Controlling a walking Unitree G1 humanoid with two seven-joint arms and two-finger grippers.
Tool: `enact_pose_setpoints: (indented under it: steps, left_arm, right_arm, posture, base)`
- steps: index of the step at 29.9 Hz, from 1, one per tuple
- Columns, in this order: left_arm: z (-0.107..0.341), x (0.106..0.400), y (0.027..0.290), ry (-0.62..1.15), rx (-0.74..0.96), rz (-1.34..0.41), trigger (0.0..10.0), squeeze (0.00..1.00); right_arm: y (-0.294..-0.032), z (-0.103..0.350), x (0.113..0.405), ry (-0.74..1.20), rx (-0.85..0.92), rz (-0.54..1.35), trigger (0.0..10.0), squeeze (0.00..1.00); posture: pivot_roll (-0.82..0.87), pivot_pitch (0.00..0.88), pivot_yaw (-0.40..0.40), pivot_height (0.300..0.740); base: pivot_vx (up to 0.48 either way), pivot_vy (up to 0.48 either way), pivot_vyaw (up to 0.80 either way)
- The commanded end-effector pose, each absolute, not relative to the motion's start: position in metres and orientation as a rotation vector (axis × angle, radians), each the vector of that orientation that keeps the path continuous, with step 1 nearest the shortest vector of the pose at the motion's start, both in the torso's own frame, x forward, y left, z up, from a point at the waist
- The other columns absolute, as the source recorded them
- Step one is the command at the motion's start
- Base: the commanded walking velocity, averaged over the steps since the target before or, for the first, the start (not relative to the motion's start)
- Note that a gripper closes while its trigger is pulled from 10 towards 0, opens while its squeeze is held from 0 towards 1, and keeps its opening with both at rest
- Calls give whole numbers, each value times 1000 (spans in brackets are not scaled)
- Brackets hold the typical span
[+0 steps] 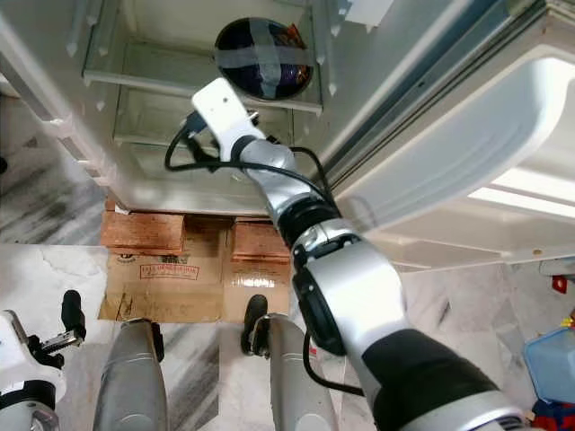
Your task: Restocking fridge
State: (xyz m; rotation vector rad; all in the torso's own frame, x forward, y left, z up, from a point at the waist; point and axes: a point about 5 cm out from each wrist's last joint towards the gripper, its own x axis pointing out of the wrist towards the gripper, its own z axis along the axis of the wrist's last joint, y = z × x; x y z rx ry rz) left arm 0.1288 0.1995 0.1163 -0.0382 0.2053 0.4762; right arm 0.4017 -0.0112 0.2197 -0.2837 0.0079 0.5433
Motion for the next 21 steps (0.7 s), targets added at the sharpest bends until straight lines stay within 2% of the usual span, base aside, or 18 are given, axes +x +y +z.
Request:
enact_pose_setpoints:
  steps: [1,5,13,17,21]
  left_arm:
    - [111,123,200,247,-41,495,10000,0]
    - [109,121,200,271,-52,508,10000,0]
    - [106,125,203,281,-41,512,10000,0]
    - [106,129,204,274,-40,509,10000,0]
    - [109,149,203,217,-50,473,10000,0]
  right_arm:
    - [-22,212,404,60,-253,492,10000,0]
    - [-34,216,409,75,-169,422,10000,0]
    - [-58,227,417,30,-141,282,10000,0]
    - [-62,231,418,8,-126,283,10000,0]
    - [-84,228,420,-25,-120,291,10000,0]
  posture:
    - [292,498,-261,740]
    - [296,494,-263,740]
    - [287,482,-259,740]
    - [284,473,-257,740]
    - [261,426,-252,740]
  base:
    - [0,0,0]
    - [0,0,0]
    - [0,0,0]
    - [0,0,0]
    - [0,0,0]
